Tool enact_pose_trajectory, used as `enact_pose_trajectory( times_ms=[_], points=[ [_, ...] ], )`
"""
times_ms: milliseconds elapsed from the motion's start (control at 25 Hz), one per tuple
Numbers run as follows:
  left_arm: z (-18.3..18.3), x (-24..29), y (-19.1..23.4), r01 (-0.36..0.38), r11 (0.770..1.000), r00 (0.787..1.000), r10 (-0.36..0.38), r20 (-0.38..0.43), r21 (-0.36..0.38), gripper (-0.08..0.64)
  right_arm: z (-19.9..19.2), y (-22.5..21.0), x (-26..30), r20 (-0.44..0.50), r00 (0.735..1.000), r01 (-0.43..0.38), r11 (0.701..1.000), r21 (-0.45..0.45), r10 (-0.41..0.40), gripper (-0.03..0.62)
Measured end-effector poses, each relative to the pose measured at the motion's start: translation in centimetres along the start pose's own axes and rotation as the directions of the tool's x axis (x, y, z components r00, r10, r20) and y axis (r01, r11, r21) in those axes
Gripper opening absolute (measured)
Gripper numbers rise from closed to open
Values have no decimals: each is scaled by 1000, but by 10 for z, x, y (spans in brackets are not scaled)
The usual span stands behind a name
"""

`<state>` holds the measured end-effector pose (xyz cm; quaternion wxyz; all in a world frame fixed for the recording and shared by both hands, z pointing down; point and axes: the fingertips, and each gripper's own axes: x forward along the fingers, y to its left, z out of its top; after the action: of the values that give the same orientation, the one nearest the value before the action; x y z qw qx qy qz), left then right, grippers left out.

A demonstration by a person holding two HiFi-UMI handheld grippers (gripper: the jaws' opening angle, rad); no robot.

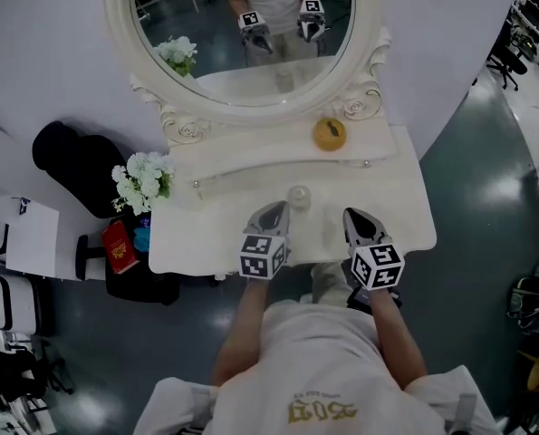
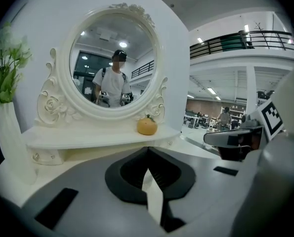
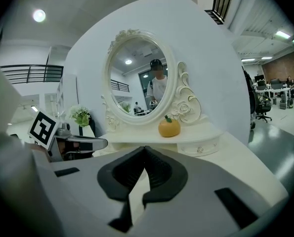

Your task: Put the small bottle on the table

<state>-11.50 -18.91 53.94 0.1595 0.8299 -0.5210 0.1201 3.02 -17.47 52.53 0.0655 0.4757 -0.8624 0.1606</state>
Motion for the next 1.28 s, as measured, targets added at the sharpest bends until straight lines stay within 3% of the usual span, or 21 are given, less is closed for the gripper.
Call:
enact_pose_trajectory(
  times_ms=[480,1280],
  points=[
    [-10,2,-3,31,999,998,-29,-48,26,18,-3,1,4,-20,1000,-3,1000,-11,3,12],
    [-10,7,-2,-7,1000,999,8,-38,28,17,2,-6,-7,14,1000,10,1000,-13,-10,12]
  ],
)
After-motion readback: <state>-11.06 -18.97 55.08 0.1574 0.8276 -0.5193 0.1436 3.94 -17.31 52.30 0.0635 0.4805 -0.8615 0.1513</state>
